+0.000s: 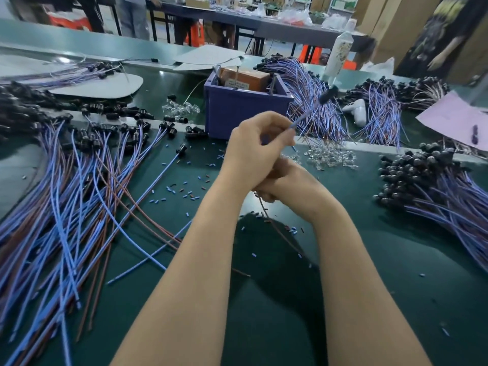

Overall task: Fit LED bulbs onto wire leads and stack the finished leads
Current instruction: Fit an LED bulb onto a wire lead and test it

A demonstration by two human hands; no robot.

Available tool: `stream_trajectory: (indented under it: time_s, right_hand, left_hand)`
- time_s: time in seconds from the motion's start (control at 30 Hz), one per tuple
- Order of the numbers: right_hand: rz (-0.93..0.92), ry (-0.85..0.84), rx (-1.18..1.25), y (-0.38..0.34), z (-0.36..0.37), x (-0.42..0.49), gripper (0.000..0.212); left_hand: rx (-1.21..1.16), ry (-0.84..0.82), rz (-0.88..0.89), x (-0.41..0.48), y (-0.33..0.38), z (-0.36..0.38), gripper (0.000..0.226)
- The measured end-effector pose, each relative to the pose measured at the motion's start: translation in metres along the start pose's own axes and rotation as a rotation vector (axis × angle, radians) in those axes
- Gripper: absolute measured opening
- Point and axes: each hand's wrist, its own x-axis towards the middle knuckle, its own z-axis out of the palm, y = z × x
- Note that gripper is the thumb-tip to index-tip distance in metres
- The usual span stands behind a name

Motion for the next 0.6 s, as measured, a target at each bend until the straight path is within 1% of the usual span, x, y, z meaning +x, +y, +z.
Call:
stream_trajectory:
  time_s: [0.03, 0.1, 0.17, 0.23, 0.27, 0.3, 0.33, 0.37, 0.4, 0.43, 0.47, 0.5, 0.57, 0.6]
  right_hand:
    - [-0.028, 0.008, 0.075, 0.000, -0.001, 0.000, 0.029]
    - [-0.069, 0.043, 0.144, 0.000, -0.003, -0.002, 0.032]
    - [-0.092, 0.082, 0.111, -0.002, -0.002, -0.003, 0.034]
    - [-0.127, 0.114, 0.079, -0.002, -0.001, -0.003, 0.036]
    - [-0.146, 0.146, 0.101, -0.003, -0.001, -0.002, 0.035]
    - [-0.159, 0.206, 0.173, -0.002, -0.002, 0.000, 0.032]
    - [-0.161, 0.299, 0.304, -0.002, -0.004, 0.003, 0.028]
    - [-0.151, 0.416, 0.458, 0.000, -0.007, 0.007, 0.024]
    - [-0.142, 0.533, 0.609, 0.002, -0.011, 0.009, 0.021]
    - [-0.142, 0.626, 0.742, 0.004, -0.016, 0.010, 0.019]
    - [-0.150, 0.688, 0.859, 0.007, -0.021, 0.010, 0.018]
    - [-0.164, 0.722, 0.952, 0.009, -0.025, 0.010, 0.017]
    - [-0.182, 0.743, 1.062, 0.012, -0.029, 0.009, 0.018]
    - [-0.183, 0.741, 1.090, 0.013, -0.029, 0.010, 0.020]
  left_hand:
    - [-0.001, -0.065, 0.013, -0.001, 0.003, 0.002, 0.009]
    - [0.042, -0.145, 0.004, -0.003, 0.006, 0.005, 0.011]
    - [0.105, -0.183, -0.006, -0.005, 0.005, 0.007, 0.010]
    - [0.148, -0.179, 0.022, -0.005, 0.004, 0.009, 0.010]
    - [0.173, -0.146, 0.059, -0.005, 0.003, 0.011, 0.012]
    - [0.204, -0.084, 0.099, -0.004, 0.002, 0.012, 0.014]
    - [0.238, 0.016, 0.120, -0.004, 0.001, 0.012, 0.016]
    - [0.275, 0.145, 0.105, -0.004, 0.001, 0.011, 0.016]
    - [0.310, 0.277, 0.052, -0.004, -0.001, 0.008, 0.018]
    - [0.342, 0.375, -0.033, -0.004, -0.005, 0.004, 0.023]
    - [0.360, 0.394, -0.145, -0.003, -0.011, -0.001, 0.031]
    - [0.338, 0.336, -0.275, -0.002, -0.015, -0.004, 0.041]
    - [0.175, 0.106, -0.540, -0.002, -0.019, -0.003, 0.057]
    - [0.065, -0.013, -0.659, -0.002, -0.019, 0.000, 0.061]
